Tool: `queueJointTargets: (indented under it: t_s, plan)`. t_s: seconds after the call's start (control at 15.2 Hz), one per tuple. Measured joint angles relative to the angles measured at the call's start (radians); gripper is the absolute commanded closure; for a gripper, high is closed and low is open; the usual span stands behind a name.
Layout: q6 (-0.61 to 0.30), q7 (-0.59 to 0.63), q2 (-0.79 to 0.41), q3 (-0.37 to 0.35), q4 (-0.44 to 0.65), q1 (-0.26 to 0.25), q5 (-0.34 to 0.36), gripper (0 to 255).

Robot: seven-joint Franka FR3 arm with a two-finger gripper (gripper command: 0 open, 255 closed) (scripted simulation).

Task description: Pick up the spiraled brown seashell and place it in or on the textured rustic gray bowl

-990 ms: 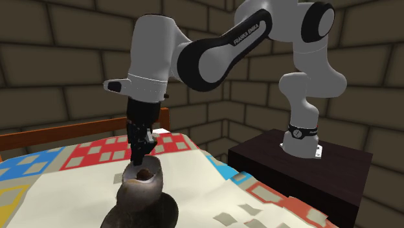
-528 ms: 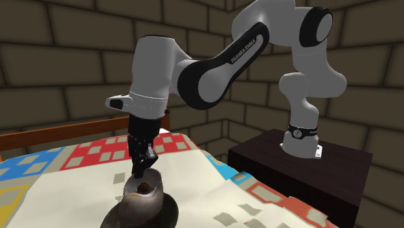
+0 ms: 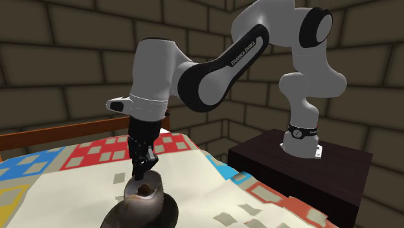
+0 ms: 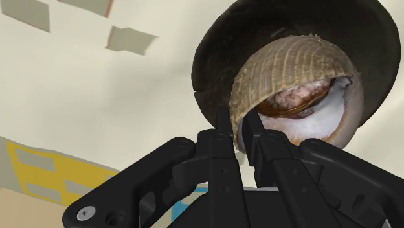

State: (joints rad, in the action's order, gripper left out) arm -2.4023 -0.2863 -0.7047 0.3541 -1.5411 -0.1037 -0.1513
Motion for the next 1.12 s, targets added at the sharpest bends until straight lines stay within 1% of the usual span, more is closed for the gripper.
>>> queueJointTargets:
  t_s: [0.4,0.66,1.12]
  plan:
    - [0.0,0.0,0.001,0.0,0.0,0.0,0.0,0]
    - [0.049,0.012,0.08,0.019,-0.029,-0.026,0.022,0]
    - [0.066,0.015,0.096,0.023,-0.028,-0.031,0.027,0]
